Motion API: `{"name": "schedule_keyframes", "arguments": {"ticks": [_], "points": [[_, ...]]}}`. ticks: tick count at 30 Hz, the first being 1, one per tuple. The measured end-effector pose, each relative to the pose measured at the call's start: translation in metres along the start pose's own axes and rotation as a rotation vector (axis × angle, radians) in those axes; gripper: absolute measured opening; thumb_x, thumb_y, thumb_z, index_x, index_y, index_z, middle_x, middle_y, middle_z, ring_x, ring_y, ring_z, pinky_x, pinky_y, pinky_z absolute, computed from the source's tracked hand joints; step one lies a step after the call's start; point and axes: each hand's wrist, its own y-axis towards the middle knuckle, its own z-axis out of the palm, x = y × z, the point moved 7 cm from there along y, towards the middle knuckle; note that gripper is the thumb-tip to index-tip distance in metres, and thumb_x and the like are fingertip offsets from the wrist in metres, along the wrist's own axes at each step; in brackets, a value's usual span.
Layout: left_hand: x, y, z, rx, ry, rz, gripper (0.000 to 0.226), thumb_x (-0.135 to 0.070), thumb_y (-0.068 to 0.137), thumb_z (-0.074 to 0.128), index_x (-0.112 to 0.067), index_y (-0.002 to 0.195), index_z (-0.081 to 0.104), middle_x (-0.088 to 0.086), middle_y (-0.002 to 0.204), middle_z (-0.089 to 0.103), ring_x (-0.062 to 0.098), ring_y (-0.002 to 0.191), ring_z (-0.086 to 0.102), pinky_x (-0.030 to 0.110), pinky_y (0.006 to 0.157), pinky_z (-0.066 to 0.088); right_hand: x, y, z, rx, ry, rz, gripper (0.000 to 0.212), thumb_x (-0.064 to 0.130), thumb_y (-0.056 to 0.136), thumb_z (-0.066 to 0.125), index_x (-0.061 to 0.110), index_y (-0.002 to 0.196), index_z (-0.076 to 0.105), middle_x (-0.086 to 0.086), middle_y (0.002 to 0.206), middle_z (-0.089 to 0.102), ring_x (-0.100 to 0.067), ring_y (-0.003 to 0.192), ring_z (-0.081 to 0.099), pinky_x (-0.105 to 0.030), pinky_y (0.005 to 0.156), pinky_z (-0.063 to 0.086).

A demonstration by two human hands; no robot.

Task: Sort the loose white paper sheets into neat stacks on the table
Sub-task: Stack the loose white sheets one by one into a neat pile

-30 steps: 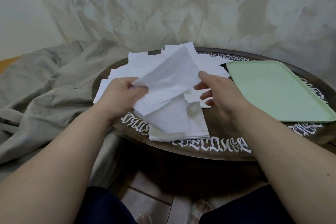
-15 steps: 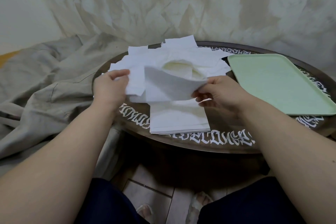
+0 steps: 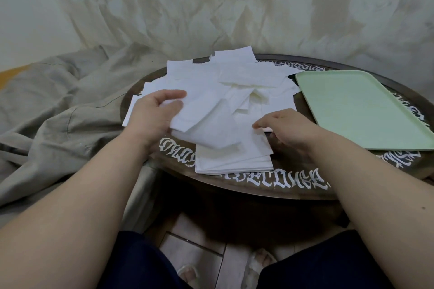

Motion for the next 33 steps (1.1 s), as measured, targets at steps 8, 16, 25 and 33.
{"name": "schedule_keyframes", "arguments": {"ticks": [8,16,25,33], "points": [[-0.008,-0.005,0.027,0.152,-0.18,-0.05,0.034,-0.008,0.091,0.06,-0.03,0.118,0.058,0.004,0.116,0.066,0.014,0.088,0.066,0.022,0.07,0.049,0.017,-0.008,0.022,0.177,0.518,0.015,0.029,0.039,0.083,0.066,0.014,0.098,0.069,-0.007,0.097,0.072,-0.023,0.088,0.066,-0.039,0.084,0.051],[0.001,-0.014,0.045,0.256,-0.321,-0.218,0.037,-0.001,0.092,0.054,-0.014,0.126,0.06,0.003,0.11,0.071,0.014,0.079,0.069,0.021,0.059,0.053,0.026,-0.004,0.017,0.07,0.579,-0.055,0.019,0.002,0.088,0.06,-0.001,0.105,0.066,-0.018,0.105,0.07,-0.032,0.094,0.067,-0.044,0.084,0.054],[0.009,-0.023,0.056,0.358,-0.318,-0.397,0.03,-0.011,0.091,0.059,-0.002,0.119,0.06,0.013,0.112,0.069,0.023,0.09,0.067,0.032,0.076,0.057,0.026,-0.005,0.013,0.015,0.573,-0.069,0.012,-0.002,0.089,0.057,-0.002,0.098,0.065,-0.024,0.103,0.067,-0.032,0.084,0.064,-0.051,0.086,0.051],[0.013,-0.004,0.031,0.032,-0.347,-0.284,0.015,-0.004,0.093,0.055,-0.01,0.103,0.064,0.008,0.1,0.07,0.022,0.082,0.067,0.031,0.065,0.055,0.018,0.001,-0.01,-0.148,0.661,-0.102,0.021,-0.005,0.089,0.053,0.01,0.089,0.068,-0.008,0.089,0.071,-0.021,0.075,0.065,-0.032,0.068,0.055]]}}
